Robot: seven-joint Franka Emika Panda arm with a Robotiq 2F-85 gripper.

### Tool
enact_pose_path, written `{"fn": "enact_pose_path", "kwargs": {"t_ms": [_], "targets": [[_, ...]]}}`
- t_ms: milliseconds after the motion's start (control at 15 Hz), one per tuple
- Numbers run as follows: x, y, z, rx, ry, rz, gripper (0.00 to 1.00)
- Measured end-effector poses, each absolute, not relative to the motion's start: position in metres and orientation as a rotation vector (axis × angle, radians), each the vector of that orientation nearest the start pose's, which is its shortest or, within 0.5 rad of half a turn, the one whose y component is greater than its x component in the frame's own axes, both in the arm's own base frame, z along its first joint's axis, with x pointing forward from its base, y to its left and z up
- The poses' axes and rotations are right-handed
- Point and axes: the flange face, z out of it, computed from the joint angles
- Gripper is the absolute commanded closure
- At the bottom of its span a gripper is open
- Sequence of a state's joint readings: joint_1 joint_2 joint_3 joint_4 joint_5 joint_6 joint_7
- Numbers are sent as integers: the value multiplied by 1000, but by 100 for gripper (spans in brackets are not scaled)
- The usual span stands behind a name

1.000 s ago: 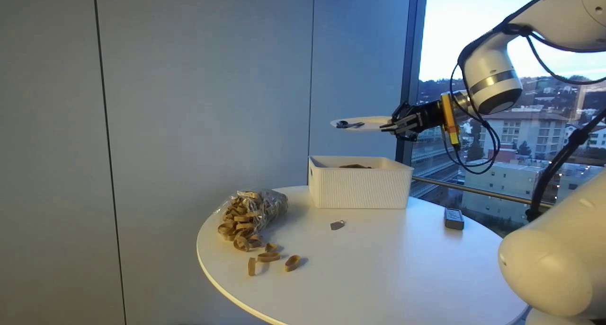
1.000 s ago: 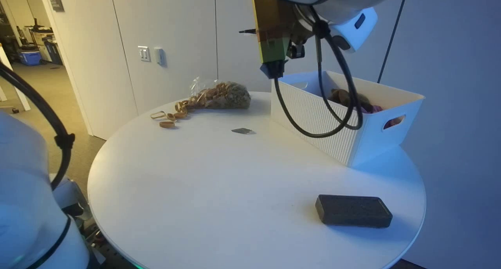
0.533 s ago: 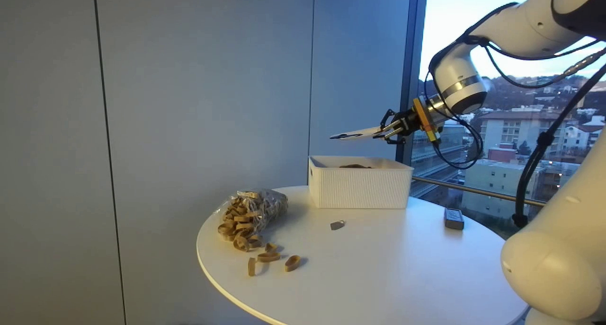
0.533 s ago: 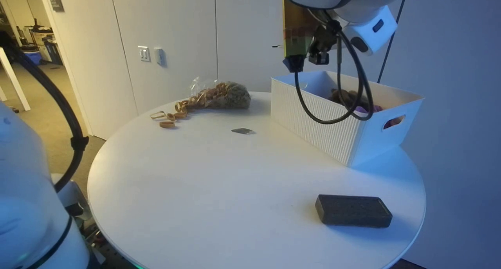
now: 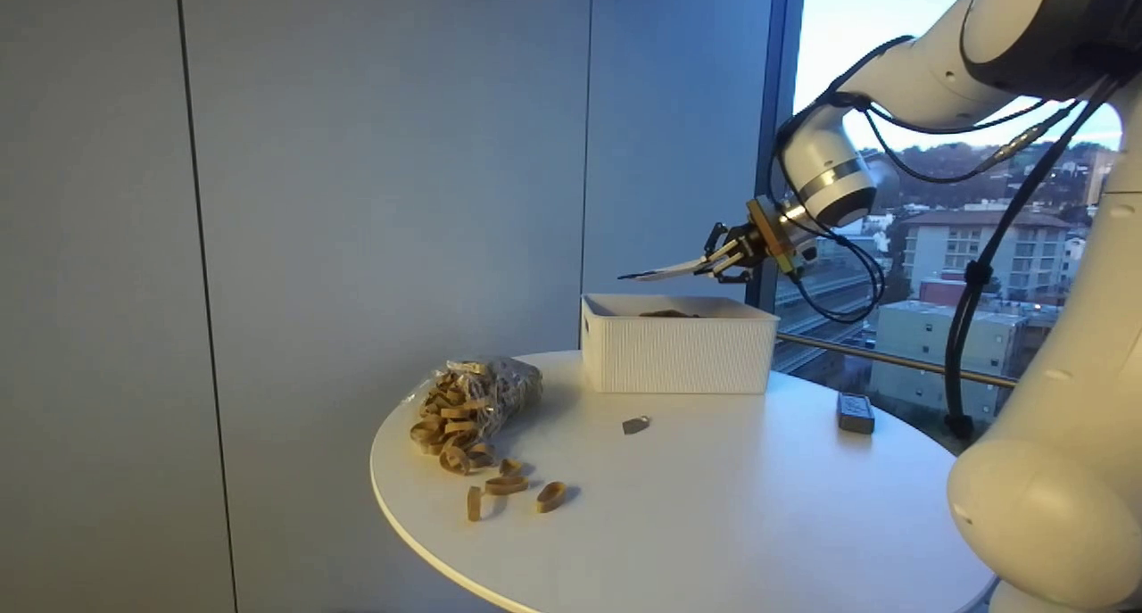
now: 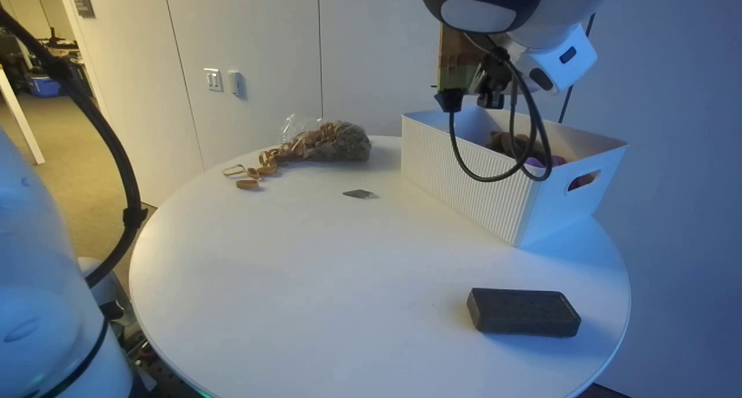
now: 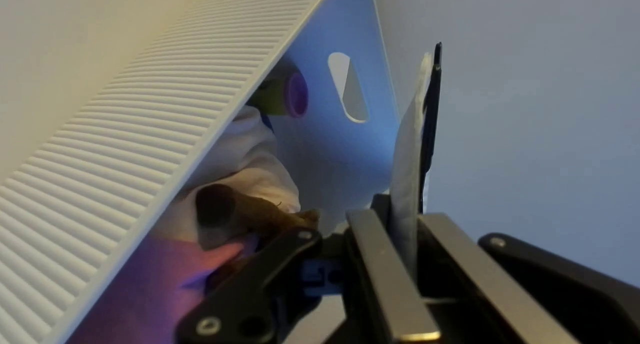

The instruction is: Put the white plate in the storage container.

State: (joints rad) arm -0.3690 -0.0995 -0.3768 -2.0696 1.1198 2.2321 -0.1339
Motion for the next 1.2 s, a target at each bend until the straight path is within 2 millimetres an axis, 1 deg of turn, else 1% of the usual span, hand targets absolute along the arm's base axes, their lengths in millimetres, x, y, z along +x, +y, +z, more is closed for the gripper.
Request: {"fn": "enact_pose_path", "kwargs": {"t_ms": [67, 267, 333, 467, 533, 600, 733, 867, 1000, 1200], "targets": [[429, -362, 511, -1817, 1304, -746, 60], [441, -361, 502, -1828, 1318, -741, 38], [443, -361, 500, -1830, 1321, -741, 29], [444, -361, 499, -1830, 1321, -740, 16], [443, -361, 500, -1830, 1320, -743, 7], [442, -360, 503, -1829, 1315, -747, 1], [437, -357, 512, -1836, 1280, -755, 0], [425, -346, 525, -1878, 1197, -732, 0], [405, -331, 534, -1990, 1115, -680, 0], [368, -308, 537, -2225, 1077, -630, 0]]}}
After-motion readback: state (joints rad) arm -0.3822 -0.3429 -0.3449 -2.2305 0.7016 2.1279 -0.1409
